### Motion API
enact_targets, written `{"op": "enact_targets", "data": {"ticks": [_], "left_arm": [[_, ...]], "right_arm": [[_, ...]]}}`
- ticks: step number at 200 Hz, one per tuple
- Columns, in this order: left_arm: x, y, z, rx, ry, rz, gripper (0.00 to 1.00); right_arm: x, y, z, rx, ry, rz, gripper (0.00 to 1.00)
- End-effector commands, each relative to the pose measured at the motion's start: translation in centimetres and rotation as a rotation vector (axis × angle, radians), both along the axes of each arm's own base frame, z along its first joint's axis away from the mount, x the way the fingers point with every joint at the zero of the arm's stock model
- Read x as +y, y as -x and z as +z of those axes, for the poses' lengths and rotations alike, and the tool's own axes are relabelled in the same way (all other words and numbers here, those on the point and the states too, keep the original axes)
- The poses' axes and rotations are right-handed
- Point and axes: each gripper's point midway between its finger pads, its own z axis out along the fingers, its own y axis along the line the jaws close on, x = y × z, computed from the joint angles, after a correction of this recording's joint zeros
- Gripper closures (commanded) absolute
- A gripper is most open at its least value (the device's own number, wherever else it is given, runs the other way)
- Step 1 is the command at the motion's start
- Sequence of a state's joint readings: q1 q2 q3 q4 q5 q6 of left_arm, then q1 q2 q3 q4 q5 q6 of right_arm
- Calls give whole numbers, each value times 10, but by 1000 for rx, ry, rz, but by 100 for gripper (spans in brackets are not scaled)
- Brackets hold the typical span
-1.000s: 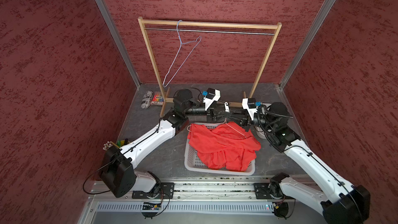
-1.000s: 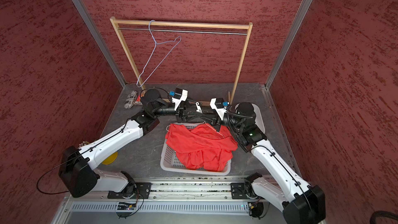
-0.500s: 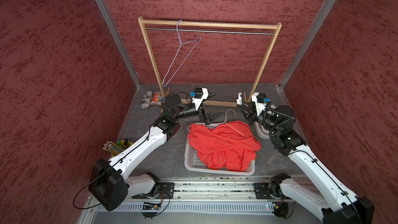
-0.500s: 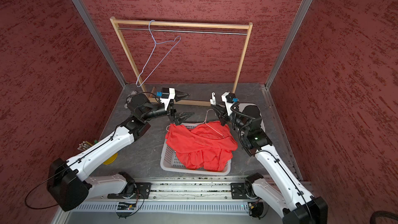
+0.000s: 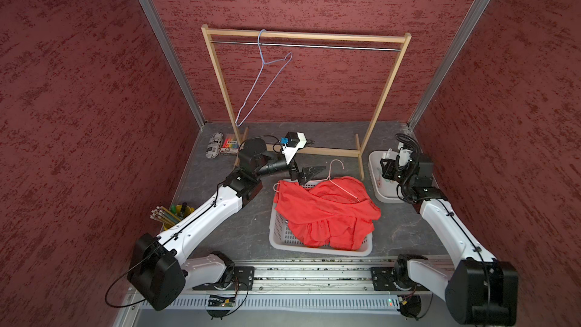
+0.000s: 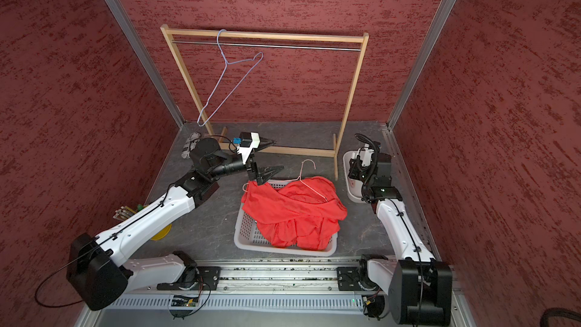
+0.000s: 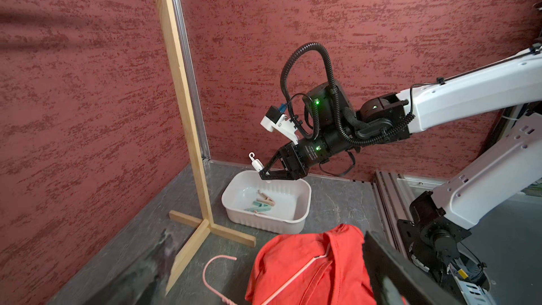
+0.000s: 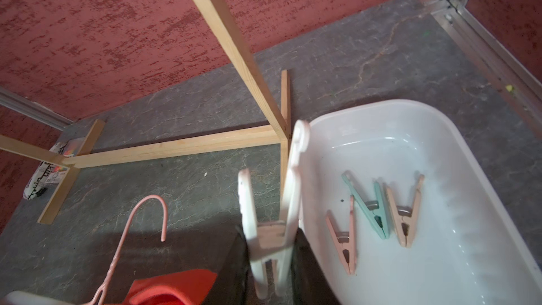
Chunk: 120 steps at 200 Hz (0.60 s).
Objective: Remove the clothespins securing tank tops to the hanger
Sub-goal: Place the clothespin in the storage box.
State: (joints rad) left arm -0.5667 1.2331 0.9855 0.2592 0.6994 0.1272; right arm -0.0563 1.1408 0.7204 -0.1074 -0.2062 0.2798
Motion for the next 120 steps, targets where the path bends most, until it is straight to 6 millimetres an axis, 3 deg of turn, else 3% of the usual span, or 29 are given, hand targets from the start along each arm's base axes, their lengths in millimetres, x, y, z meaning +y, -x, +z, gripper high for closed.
{"op": "enact_targets", "data": {"ticks": [1,41,68,78,88,120], "left_arm": [[8,-4,-14,-5,-52,56,0],[12,-3,-21,-3,-79,76,0],[16,-4,-25,2,-89,92,0],[17,-4,-25,3,-91,96,0],[18,-4,-25,4,-93,101,0],[20,-6,-27,8,-94,112,0]], "right_arm": [[-23,-5,-23,74,9,-126,100],[-48,-16,-65,190,45,-219,100],[-58,-25,-81,222,42,-229,100],[-60,-27,-81,223,56,-232,96],[-62,-28,-95,261,69,-230,92],[-66,-26,-102,292,100,-232,62]]}}
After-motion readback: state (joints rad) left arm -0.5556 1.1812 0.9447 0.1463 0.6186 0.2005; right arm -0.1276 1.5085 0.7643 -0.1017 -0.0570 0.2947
